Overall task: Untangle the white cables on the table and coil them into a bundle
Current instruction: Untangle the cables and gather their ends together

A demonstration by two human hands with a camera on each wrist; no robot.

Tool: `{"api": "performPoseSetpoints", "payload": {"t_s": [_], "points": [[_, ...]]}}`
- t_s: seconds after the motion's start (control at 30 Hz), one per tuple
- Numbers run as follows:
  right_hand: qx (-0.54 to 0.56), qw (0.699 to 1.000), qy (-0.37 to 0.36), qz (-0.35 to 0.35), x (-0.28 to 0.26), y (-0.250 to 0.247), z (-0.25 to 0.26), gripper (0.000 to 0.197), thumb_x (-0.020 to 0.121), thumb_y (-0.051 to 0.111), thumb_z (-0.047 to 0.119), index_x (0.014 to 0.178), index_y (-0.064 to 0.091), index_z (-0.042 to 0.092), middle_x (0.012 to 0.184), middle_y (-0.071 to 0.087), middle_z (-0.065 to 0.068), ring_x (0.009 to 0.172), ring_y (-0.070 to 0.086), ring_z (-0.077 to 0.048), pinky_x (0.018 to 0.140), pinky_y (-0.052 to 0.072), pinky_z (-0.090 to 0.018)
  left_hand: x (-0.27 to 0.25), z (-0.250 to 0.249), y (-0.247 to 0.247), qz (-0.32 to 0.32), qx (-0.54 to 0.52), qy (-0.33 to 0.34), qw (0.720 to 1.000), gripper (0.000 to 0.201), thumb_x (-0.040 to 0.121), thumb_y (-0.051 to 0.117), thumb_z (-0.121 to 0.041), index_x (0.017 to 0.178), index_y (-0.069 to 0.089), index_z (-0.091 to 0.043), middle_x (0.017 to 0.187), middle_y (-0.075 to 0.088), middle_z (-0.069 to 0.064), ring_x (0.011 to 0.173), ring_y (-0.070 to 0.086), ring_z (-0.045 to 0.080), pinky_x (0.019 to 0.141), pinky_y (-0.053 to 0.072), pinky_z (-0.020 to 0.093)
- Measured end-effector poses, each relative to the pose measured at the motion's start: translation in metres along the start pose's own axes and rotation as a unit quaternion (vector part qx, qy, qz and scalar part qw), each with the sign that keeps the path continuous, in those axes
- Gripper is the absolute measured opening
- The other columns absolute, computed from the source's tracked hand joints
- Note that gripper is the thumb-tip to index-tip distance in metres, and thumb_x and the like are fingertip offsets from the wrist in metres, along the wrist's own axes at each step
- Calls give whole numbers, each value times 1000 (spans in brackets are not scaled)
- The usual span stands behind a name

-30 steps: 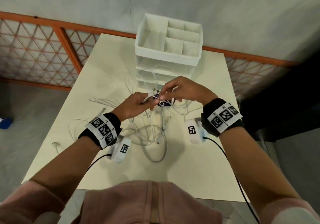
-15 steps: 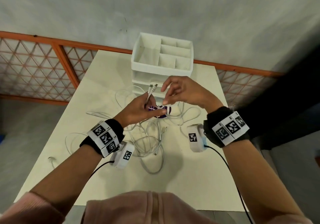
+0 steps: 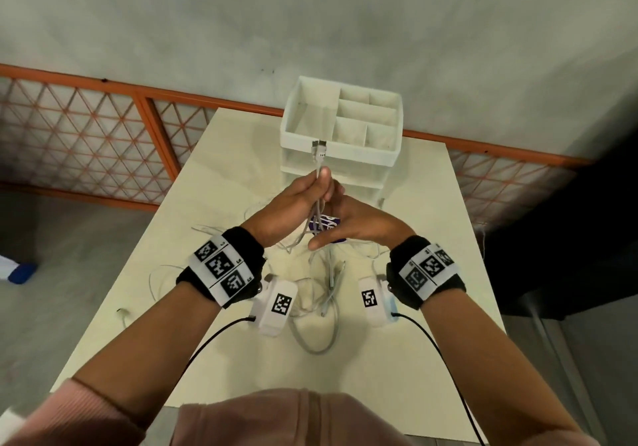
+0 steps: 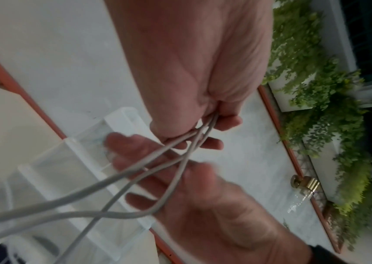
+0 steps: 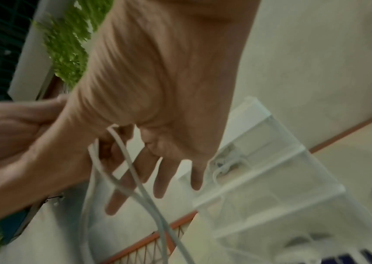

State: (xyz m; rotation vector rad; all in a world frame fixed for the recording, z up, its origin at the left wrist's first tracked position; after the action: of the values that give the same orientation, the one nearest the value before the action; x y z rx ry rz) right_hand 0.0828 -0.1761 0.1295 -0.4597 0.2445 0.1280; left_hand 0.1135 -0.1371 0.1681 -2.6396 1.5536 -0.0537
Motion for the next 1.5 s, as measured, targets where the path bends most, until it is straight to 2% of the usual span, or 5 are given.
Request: {"api": "performPoseSetpoints", "payload": {"t_s": [0.17,0.4,0.6,1.03,1.5], "points": [[52,999,8,-6,12,13,-18,5,86,68,23,87,65,18,78,66,8,77,59,-12,78,41,-26,-1,-19,-16,-22,-107,62,992,44,100,24,-40,65,39,-19,60,47,-8,59,45,10,64,40,25],[-113,985,123,-51,-7,-20,-94,35,87,65,30,74,70,-2,63,62,-3,61,55,-8,71,41,-23,-11,-26,-74,-116,-202,69,970,42,102,23,-37,65,30,-20,50,25,-13,41,17,4,38,17,18],[-87,982,80,-146,-22,-54,-67,24,87,67,23,66,69,10,42,55,8,39,50,0,45,38,-10,-13,5,-58,-51,174,-4,983,25,73,75,-41,91,66,-26,44,34,-9,42,23,11,44,21,21],[-93,982,127,-106,-32,-68,-61,35,81,71,37,56,57,16,49,58,-5,42,53,-11,59,41,-24,-4,2,-55,-87,210,68,971,26,91,60,-21,71,56,-5,54,38,-4,43,34,4,46,26,17],[-181,884,11,-431,-98,-182,-42,30,72,79,21,73,58,0,54,43,8,46,42,1,47,31,-10,-17,71,-96,-237,205,-6,950,35,92,57,-28,84,55,6,70,54,17,63,43,15,52,32,14]]}}
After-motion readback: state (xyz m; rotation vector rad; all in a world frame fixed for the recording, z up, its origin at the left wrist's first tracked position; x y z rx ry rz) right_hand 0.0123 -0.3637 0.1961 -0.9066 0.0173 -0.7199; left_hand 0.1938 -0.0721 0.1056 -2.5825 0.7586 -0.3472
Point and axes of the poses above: each hand's wrist, its own x-axis towards the middle knuckle, its own y-axis out of the palm, z = x × y, the point moved 10 cm from there along x, towards the middle knuckle
